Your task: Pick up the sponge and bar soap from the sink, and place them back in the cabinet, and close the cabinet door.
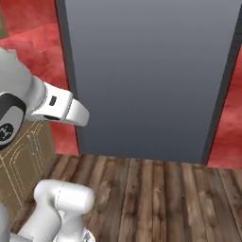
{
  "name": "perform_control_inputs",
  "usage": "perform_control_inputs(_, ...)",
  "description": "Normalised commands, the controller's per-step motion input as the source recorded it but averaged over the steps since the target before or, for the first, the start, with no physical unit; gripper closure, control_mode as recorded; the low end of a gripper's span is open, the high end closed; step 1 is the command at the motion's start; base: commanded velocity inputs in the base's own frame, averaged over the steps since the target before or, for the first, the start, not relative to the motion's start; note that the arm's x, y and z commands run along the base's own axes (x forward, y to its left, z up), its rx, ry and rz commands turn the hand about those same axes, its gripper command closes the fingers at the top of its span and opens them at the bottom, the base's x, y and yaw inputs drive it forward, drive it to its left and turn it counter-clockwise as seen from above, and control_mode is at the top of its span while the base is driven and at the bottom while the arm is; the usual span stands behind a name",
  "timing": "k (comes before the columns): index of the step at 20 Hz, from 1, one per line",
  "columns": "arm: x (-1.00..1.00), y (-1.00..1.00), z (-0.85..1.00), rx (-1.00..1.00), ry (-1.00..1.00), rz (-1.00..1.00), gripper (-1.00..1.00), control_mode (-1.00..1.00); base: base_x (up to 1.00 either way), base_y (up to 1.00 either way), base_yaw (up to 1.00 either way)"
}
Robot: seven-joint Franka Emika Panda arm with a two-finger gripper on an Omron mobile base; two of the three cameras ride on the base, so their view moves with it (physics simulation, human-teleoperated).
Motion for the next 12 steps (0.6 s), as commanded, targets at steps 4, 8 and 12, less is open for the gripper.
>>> perform_control_inputs(4,0.0,0.0,0.0,0.0,0.0,0.0,-1.0,1.0,-0.25,-0.14,-0.7)
perform_control_inputs(8,0.0,0.0,0.0,0.0,0.0,0.0,-1.0,1.0,-0.22,-0.26,-0.68)
perform_control_inputs(12,0.0,0.0,0.0,0.0,0.0,0.0,-1.0,1.0,-0.17,-0.25,-0.67)
